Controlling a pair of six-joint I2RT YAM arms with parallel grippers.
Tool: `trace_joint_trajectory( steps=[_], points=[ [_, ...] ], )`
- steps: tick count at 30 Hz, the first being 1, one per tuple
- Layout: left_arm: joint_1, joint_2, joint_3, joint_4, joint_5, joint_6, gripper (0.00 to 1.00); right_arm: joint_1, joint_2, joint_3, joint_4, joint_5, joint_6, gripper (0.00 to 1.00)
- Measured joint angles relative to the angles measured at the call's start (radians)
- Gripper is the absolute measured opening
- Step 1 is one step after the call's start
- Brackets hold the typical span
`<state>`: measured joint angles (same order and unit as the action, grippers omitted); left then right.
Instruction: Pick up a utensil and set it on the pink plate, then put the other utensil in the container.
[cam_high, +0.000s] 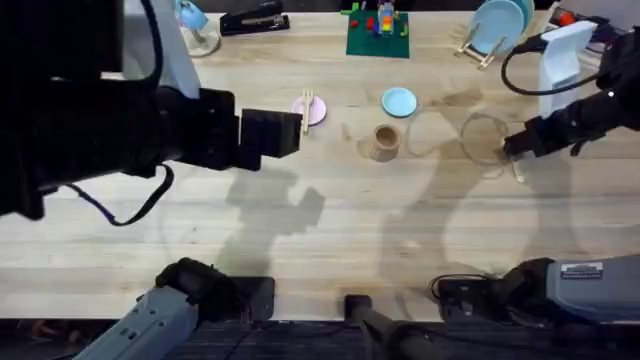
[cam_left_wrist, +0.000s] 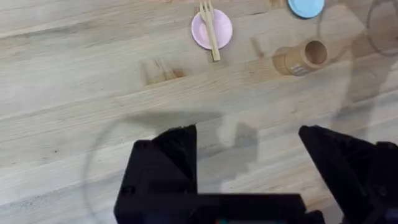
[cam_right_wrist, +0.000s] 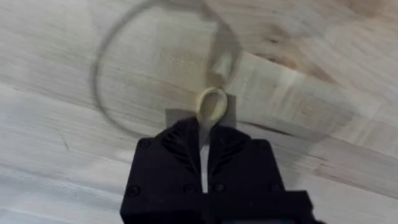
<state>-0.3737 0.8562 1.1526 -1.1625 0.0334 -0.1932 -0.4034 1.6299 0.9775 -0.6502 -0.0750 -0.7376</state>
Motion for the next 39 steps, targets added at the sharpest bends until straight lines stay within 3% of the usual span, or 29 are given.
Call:
trace_joint_trajectory(
  steps=[23, 39],
  points=[
    [0.0, 0.0, 0.0, 0.0, 0.0, 0.0, 0.994, 0.001, -0.013, 0.01, -0.057, 0.007, 0.0, 0.028],
    [0.0, 0.0, 0.0, 0.0, 0.0, 0.0, 0.994, 0.036, -0.27, 0.009, -0.113, 0.0, -0.003, 0.029]
  ],
)
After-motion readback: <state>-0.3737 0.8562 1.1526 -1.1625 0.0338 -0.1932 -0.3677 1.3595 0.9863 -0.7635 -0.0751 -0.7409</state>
